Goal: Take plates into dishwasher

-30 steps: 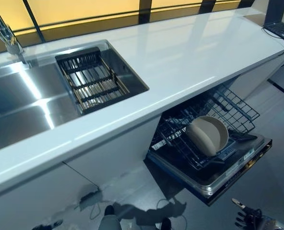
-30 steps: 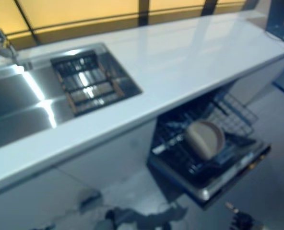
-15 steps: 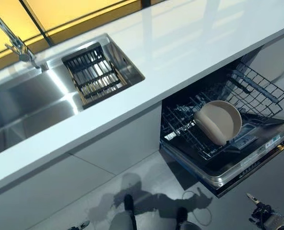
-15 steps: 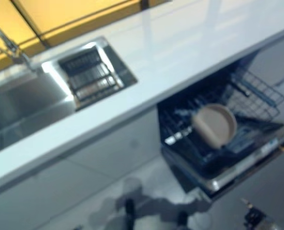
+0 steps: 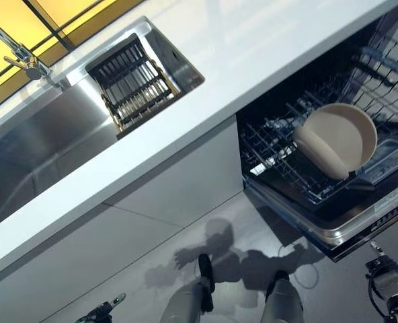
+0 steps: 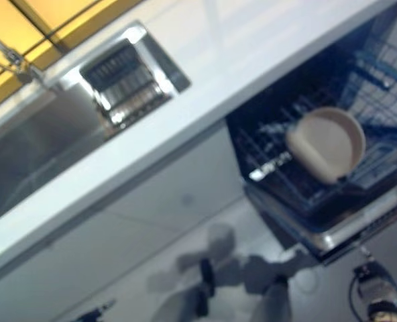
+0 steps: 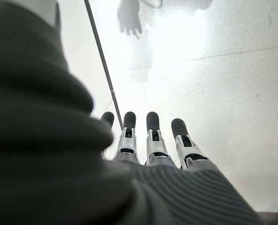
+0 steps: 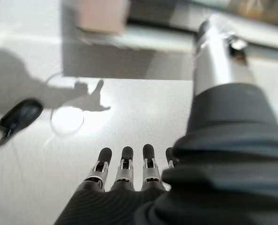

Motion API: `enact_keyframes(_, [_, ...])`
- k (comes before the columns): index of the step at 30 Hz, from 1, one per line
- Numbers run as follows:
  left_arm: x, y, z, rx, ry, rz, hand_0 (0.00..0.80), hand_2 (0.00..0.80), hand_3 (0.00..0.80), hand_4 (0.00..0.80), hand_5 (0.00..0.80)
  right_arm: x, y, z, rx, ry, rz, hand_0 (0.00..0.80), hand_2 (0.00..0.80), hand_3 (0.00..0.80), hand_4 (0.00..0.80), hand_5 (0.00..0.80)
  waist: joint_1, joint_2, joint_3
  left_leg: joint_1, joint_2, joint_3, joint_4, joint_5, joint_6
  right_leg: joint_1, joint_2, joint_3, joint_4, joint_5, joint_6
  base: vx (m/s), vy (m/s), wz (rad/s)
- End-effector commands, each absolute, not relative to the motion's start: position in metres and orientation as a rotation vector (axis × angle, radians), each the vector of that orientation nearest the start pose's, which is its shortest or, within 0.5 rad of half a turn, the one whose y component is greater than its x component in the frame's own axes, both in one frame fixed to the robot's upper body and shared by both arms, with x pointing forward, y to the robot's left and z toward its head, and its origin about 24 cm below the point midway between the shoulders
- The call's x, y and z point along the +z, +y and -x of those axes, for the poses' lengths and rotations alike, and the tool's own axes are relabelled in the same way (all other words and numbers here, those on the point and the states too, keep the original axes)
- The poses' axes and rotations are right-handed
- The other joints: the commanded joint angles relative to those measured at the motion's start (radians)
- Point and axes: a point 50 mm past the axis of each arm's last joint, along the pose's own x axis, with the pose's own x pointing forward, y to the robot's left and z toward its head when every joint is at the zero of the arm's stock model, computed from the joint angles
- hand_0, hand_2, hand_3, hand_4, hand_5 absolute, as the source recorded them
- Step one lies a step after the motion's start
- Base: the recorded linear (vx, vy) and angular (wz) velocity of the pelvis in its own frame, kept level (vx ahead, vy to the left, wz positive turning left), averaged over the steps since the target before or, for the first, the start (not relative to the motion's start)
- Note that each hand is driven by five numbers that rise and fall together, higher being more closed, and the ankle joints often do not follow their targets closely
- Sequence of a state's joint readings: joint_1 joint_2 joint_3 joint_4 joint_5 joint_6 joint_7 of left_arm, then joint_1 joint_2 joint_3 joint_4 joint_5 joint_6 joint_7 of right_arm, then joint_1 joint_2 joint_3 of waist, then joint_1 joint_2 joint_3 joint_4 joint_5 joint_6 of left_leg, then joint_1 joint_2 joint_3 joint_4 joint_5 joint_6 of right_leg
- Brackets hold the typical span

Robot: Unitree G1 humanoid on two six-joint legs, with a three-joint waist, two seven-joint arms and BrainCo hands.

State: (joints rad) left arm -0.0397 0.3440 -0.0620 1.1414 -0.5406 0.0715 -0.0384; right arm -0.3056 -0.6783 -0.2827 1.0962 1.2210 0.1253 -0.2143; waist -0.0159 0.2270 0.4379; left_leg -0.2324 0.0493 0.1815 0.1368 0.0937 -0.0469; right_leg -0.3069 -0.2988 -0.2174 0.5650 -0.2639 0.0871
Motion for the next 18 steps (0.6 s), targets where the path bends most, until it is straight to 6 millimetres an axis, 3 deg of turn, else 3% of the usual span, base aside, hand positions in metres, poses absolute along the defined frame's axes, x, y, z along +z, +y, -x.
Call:
enact_keyframes(1, [-0.142, 0.270, -0.114, 0.413, 1.060, 0.217, 0.000, 0.000, 0.000, 0.000, 0.000, 0.031, -0.400, -0.252, -0.850, 0.053, -1.020, 0.000, 0.000, 0.000, 0.000, 0.000, -0.003, -0.015, 0.031, -0.019, -0.001, -0.004, 0.264, -0.241, 0.052, 0.029, 0.038, -0.028, -0.020, -0.014, -0.134, -0.019, 0.040, 0.11])
enact_keyframes(6, [-0.145, 0.259, -0.113, 0.385, 1.070, 0.245, 0.000, 0.000, 0.000, 0.000, 0.000, 0.065, -0.378, -0.292, -0.549, -0.129, -1.145, 0.000, 0.000, 0.000, 0.000, 0.000, 0.017, 0.008, 0.016, -0.019, -0.013, -0.012, 0.289, -0.248, 0.047, 0.025, 0.015, -0.038, 0.040, -0.043, -0.142, -0.008, 0.052, 0.09])
enact_keyframes(10, [-0.150, 0.251, -0.103, 0.358, 1.110, 0.237, 0.000, 0.000, 0.000, 0.000, 0.000, 0.100, -0.356, -0.321, -0.258, -0.210, -1.106, 0.000, 0.000, 0.000, 0.000, 0.000, 0.042, 0.022, -0.019, 0.025, -0.019, -0.024, 0.274, -0.242, 0.038, 0.076, -0.003, -0.064, 0.037, -0.057, -0.143, 0.045, 0.064, 0.05])
enact_keyframes(14, [-0.152, 0.251, -0.095, 0.334, 1.153, 0.214, 0.000, 0.000, 0.000, 0.000, 0.000, 0.132, -0.333, -0.341, -0.026, -0.267, -1.036, 0.000, 0.000, 0.000, 0.000, 0.000, 0.067, 0.023, -0.066, 0.095, -0.022, -0.035, 0.242, -0.226, 0.033, 0.150, -0.015, -0.093, 0.015, -0.062, -0.138, 0.125, 0.063, 0.09])
enact_keyframes(18, [-0.154, 0.249, -0.084, 0.311, 1.198, 0.206, 0.000, 0.000, 0.000, 0.000, 0.000, 0.161, -0.324, -0.350, 0.069, -0.310, -0.995, 0.000, 0.000, 0.000, 0.000, 0.000, 0.092, 0.019, -0.116, 0.158, -0.027, -0.055, 0.215, -0.221, 0.023, 0.230, -0.017, -0.112, -0.020, -0.062, -0.124, 0.160, 0.054, 0.05])
